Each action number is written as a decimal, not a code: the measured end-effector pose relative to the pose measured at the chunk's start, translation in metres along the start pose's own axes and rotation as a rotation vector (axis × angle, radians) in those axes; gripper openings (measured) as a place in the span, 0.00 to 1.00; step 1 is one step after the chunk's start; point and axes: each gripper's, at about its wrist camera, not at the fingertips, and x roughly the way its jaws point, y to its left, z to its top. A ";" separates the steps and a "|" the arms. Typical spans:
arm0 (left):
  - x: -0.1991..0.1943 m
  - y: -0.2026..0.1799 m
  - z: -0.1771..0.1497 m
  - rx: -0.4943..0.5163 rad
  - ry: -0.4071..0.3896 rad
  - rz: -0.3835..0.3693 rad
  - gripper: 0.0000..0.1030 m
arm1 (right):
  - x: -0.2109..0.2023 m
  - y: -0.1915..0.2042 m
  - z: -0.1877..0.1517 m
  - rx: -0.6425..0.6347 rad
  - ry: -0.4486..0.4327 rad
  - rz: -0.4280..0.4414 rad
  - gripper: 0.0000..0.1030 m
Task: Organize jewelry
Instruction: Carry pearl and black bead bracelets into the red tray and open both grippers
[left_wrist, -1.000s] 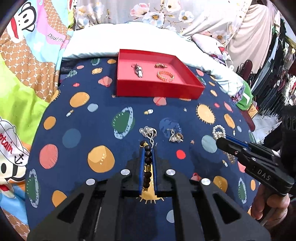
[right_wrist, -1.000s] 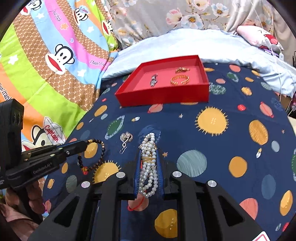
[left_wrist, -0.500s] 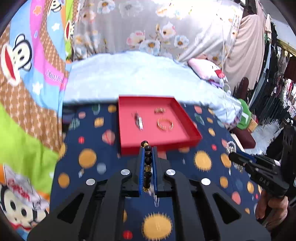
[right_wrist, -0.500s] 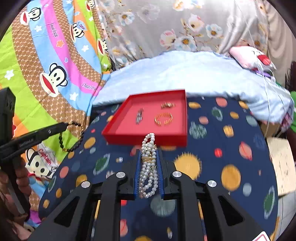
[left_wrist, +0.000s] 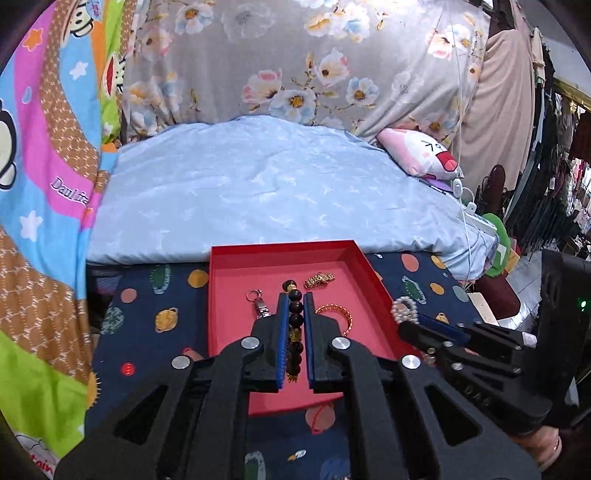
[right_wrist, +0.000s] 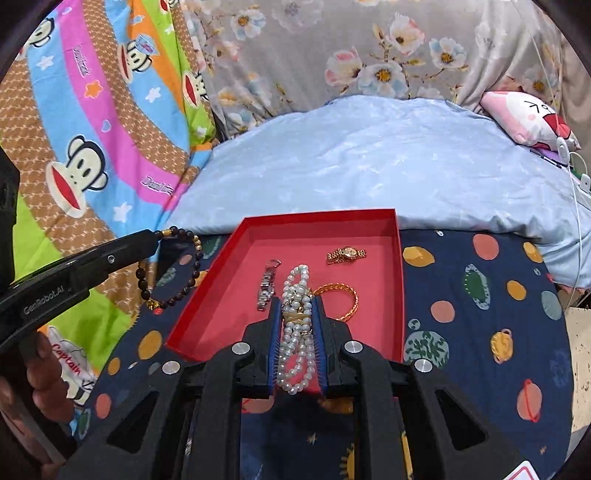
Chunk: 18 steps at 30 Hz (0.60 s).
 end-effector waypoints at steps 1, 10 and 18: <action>0.007 0.000 0.000 -0.004 0.008 0.002 0.07 | 0.008 0.000 -0.001 0.001 0.011 -0.002 0.15; 0.062 0.000 -0.015 0.001 0.086 0.020 0.07 | 0.059 -0.011 -0.010 0.015 0.060 -0.038 0.15; 0.056 0.006 -0.026 0.000 0.056 0.070 0.62 | 0.039 -0.013 -0.015 0.015 0.007 -0.076 0.32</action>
